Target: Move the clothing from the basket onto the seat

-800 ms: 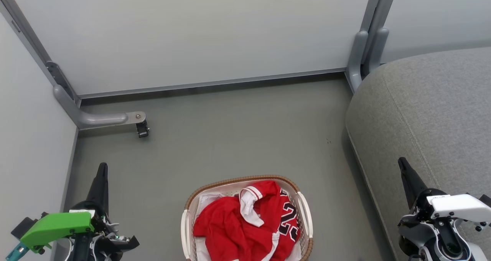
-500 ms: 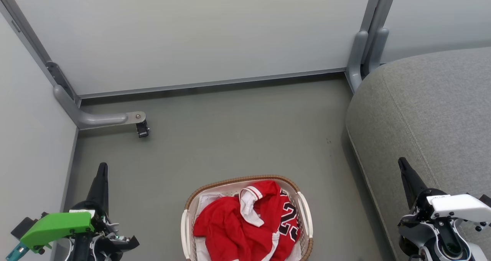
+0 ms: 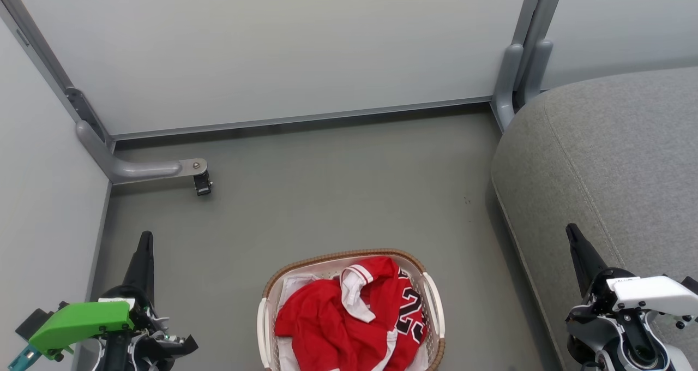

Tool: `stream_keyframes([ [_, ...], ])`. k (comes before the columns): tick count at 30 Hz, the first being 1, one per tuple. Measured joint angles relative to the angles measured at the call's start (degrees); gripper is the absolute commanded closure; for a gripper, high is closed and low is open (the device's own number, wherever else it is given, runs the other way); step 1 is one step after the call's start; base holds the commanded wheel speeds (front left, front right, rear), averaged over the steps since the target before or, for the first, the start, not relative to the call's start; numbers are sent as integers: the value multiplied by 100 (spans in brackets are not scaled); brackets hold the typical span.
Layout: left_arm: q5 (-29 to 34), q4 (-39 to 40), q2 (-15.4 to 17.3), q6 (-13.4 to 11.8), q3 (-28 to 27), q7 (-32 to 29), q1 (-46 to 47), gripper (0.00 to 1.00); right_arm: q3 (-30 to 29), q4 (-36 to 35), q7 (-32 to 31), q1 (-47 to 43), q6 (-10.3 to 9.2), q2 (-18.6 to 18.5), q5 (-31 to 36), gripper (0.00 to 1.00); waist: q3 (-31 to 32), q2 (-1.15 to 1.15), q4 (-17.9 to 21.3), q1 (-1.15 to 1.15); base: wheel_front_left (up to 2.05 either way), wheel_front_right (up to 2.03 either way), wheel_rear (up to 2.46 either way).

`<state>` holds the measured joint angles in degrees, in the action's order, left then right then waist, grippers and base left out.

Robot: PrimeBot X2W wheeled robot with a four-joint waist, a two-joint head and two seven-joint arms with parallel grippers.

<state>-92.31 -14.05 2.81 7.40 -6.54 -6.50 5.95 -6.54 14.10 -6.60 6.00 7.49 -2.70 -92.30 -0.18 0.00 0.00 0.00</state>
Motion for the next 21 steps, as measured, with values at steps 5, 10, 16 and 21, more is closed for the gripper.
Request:
stream_keyframes([
  [5, 0, 0, 0, -1, 0, 0, 0, 100, 0, 0, -1, 0, 0, 0, 0, 100, 0, 0, 0, 0, 0, 0, 0],
  [10, 0, 0, 0, -1, 0, -1, 0, 100, 0, 0, -1, 0, 0, 0, 0, 100, 0, 0, 0, 0, 0, 0, 0],
  [16, 0, 0, 0, 0, 0, -1, 0, 100, 0, 0, 0, 0, 0, 0, 0, 100, 0, 0, 0, 0, 0, 0, 0],
  [21, 0, 0, 0, 0, 0, -1, 0, 100, 0, 0, -1, 0, 0, 0, 0, 100, 0, 0, 0, 0, 0, 0, 0],
])
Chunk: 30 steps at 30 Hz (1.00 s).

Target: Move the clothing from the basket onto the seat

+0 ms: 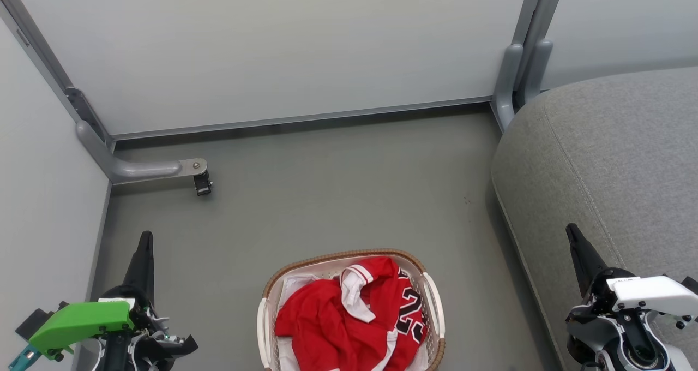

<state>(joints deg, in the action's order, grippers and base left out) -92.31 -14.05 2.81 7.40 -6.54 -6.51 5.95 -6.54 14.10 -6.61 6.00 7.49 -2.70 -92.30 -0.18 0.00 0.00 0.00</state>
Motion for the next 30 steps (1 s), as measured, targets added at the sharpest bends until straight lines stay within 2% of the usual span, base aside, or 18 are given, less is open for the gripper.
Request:
stream_keyframes([
  [2, 0, 0, 0, 0, 0, 1, 0, 100, 0, 0, 1, 0, 0, -1, 0, 100, 0, 0, 0, 0, 0, 0, 0],
  [3, 0, 0, 0, 0, 0, 1, 0, 0, 0, 0, 0, 0, 0, -1, 0, 0, 0, 0, 0, 0, 0, 0, 0],
  [9, 0, -274, -43, -12, 54, 11, -237, 0, 27, 263, 10, -219, -2, 81, 2, 0, 0, 0, 0, 0, 0, 0, 0],
  [19, 99, -88, -45, -12, 304, 300, -323, 0, 169, 260, 293, -287, -2, 89, 124, 0, -3, 0, 2, 0, 0, 0, 0],
  [26, 449, 93, -44, -12, 392, 477, -403, 0, 119, 207, 471, -302, -2, 86, 517, 0, -10, 0, 1, 0, 0, 0, 0],
  [30, 869, 222, -43, -12, 442, 580, -409, 0, 68, 93, 573, -302, -1, 82, 855, 0, -15, 0, 0, 0, 0, 0, 0],
])
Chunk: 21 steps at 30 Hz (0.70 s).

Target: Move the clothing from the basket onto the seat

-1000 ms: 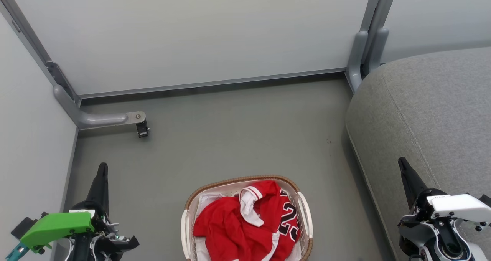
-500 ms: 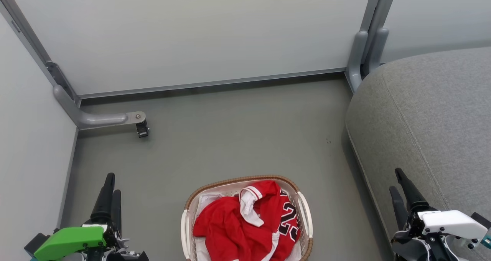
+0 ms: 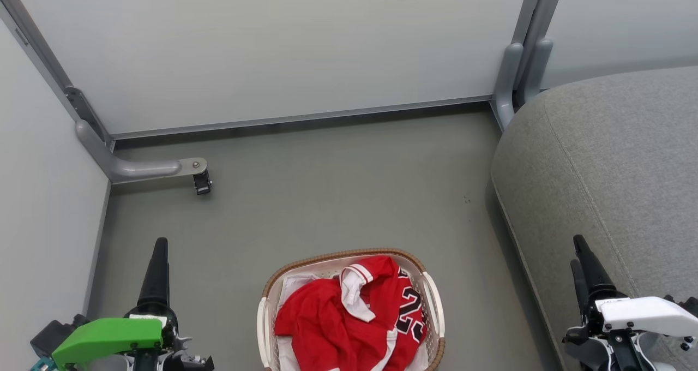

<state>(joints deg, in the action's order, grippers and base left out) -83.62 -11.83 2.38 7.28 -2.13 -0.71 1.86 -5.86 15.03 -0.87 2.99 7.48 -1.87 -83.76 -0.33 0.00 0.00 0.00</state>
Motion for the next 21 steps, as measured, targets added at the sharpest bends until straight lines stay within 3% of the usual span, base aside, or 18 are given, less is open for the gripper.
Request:
stream_keyframes([
  [9, 1157, 280, 2, -32, 186, 191, -9, 0, -52, -231, 196, -4, -1, -12, 996, 0, -8, 0, -4, 0, 0, 0, 0],
  [21, 2687, 537, 3, -271, 403, 436, -108, 0, 131, -581, 447, -115, 0, -31, 2632, 0, -24, 0, -10, 0, 0, 0, 0],
])
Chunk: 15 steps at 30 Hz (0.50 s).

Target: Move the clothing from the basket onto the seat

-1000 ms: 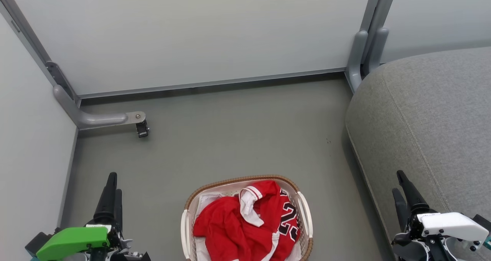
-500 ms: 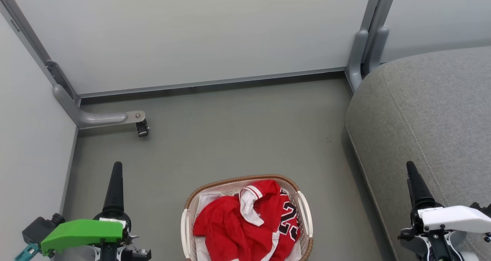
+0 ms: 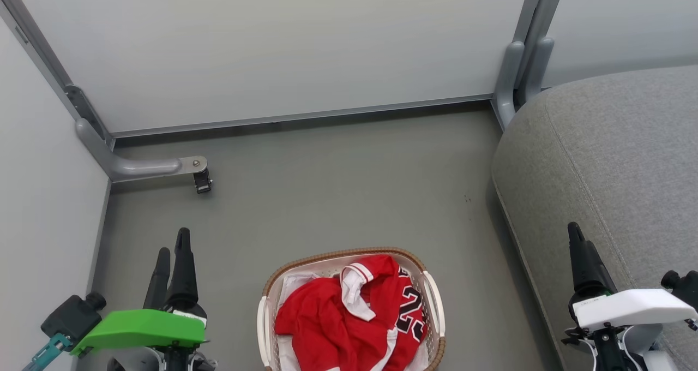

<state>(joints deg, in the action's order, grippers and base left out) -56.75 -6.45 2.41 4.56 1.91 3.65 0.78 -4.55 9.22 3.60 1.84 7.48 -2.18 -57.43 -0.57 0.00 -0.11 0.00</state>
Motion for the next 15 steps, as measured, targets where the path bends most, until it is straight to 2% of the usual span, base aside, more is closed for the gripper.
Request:
stream_keyframes([
  [15, 1311, 38, 4, -164, 147, 270, -175, 0, 243, -3, 259, -41, 0, -13, 1495, 0, 18, 0, -18, 0, 0, 0, 0],
])
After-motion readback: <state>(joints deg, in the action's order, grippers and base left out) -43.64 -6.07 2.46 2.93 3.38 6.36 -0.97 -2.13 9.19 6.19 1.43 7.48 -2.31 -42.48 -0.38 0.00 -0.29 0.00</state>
